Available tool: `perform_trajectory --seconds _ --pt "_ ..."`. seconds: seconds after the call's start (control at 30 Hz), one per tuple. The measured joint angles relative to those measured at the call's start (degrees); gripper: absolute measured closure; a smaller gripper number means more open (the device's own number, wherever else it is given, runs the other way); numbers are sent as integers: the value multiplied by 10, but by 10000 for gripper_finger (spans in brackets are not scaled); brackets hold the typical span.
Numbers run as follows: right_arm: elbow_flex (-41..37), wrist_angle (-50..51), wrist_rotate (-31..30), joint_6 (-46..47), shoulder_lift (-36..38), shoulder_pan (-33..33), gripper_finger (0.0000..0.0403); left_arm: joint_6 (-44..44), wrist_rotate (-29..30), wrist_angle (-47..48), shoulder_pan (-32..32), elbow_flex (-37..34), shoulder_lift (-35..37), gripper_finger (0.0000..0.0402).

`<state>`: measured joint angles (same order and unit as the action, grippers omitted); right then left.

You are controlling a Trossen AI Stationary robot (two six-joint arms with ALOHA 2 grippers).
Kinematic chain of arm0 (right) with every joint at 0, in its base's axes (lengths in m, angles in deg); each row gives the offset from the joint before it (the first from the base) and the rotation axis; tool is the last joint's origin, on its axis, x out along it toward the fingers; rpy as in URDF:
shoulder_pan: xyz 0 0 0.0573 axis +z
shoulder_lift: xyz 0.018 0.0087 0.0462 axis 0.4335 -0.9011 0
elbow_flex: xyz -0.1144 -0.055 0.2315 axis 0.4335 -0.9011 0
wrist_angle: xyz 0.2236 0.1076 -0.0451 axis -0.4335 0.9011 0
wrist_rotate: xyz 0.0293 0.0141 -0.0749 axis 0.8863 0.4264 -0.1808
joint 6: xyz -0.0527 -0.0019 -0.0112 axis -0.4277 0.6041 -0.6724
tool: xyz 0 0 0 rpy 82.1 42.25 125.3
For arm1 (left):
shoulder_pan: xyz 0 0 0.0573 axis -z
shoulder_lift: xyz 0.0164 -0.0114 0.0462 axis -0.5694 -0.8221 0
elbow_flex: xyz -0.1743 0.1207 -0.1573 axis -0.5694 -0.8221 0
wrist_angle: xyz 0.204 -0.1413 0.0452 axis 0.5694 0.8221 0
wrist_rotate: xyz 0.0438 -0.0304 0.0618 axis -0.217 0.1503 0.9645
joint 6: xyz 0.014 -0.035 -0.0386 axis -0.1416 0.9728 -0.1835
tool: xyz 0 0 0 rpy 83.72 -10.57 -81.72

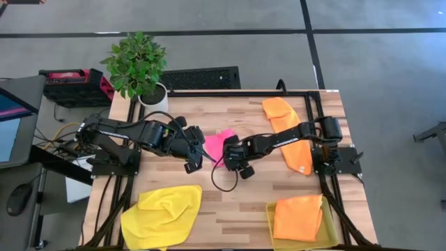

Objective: Fold microfiber towels
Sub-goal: Put the pink microfiber cloth into the bin

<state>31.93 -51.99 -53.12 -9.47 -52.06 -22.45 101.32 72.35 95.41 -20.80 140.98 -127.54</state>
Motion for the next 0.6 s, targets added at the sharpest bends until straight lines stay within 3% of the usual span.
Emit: perform_trajectory --seconds 0.27,0.37,0.5,0.6 --pt "0 9 -28 30 -4 6 242 2 0 0 0 0 0 252" --pt "0 19 -27 46 -4 6 285 5 0 0 0 0 0 252" --pt "0 46 -30 72 -4 6 371 5 0 0 0 0 0 252" --pt "0 67 -33 86 -2 4 388 5 0 0 0 0 0 252"
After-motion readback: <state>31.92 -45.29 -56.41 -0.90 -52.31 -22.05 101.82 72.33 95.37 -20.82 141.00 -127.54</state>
